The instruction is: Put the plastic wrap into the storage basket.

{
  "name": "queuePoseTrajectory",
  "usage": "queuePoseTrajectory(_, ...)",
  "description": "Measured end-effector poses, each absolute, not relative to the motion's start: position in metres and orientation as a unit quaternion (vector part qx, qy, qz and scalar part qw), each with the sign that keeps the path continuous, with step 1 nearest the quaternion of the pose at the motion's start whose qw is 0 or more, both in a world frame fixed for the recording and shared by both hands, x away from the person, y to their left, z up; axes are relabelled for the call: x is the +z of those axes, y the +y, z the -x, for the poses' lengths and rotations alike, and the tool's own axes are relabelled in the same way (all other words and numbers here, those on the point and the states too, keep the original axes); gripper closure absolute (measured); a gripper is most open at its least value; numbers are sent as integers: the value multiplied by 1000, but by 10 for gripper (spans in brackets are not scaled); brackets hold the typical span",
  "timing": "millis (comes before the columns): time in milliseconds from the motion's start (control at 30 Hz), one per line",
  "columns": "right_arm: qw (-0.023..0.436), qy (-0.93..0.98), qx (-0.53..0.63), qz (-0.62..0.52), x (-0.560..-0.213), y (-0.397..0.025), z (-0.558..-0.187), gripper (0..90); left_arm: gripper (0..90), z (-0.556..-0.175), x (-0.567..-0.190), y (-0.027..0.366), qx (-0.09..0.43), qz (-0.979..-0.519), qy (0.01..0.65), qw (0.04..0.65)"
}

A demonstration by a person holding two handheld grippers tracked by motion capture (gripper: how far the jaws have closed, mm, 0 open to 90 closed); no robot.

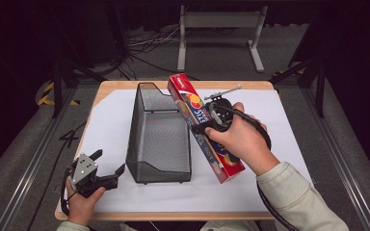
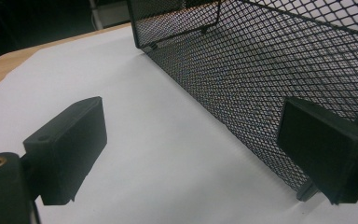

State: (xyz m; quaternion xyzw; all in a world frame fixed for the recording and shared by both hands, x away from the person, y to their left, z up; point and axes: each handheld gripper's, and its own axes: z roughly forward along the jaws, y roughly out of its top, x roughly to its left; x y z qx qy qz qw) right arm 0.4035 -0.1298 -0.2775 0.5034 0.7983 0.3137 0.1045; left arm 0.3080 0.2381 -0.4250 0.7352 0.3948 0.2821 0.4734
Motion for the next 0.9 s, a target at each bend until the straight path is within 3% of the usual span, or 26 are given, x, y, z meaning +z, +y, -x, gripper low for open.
queuePoseTrajectory(900, 101, 805, 302, -500, -285, -71, -413, 396, 92, -308, -425, 239, 283, -734, 393, 475)
